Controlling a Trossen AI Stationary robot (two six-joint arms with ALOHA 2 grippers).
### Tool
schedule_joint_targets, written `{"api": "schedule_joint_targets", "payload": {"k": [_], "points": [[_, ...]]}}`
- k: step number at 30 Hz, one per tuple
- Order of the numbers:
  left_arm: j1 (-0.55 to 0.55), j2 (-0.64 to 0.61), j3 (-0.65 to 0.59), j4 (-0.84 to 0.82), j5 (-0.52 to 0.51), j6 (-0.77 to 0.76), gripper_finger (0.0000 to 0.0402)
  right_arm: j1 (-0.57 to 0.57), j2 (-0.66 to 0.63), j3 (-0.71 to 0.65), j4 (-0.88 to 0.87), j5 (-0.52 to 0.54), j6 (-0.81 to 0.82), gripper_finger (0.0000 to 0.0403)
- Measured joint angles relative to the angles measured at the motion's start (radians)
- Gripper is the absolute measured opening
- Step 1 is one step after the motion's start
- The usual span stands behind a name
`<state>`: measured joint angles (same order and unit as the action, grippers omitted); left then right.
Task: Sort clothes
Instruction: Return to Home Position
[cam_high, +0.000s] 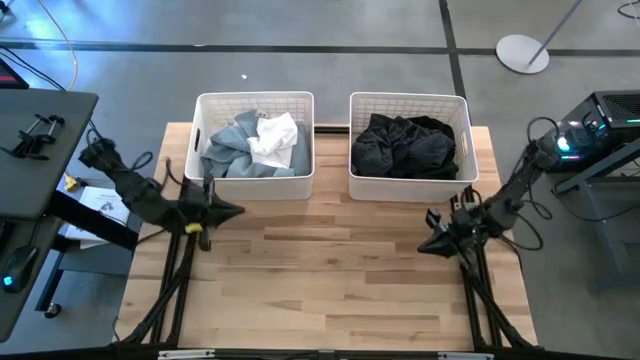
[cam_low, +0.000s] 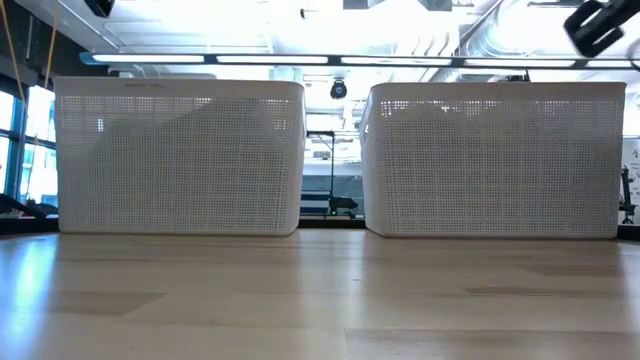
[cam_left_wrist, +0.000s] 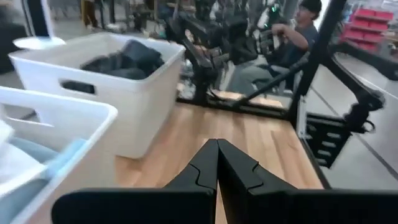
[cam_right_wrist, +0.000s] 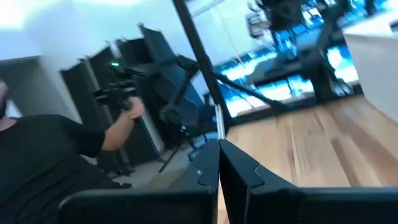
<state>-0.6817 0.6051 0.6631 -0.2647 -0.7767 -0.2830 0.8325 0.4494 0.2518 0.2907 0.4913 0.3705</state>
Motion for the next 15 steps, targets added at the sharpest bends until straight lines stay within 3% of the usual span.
{"api": "schedule_joint_targets", "payload": {"k": [4,9,15], "points": [[0.075,-0.114,-0.051,0.000,0.007,0.055,0.0000,-0.161,-0.098,-0.068,0.013,-0.187,-0.087,0.0000],[0.105,-0.290,-0.150,-0.002,0.109,0.085,0.0000,-0.306,-0.221,-0.129,-0.024,-0.309,-0.118,0.0000],[0.128,-0.461,-0.268,0.031,0.146,0.130,0.0000,-0.446,-0.365,-0.137,-0.175,-0.398,-0.120,0.0000]]}}
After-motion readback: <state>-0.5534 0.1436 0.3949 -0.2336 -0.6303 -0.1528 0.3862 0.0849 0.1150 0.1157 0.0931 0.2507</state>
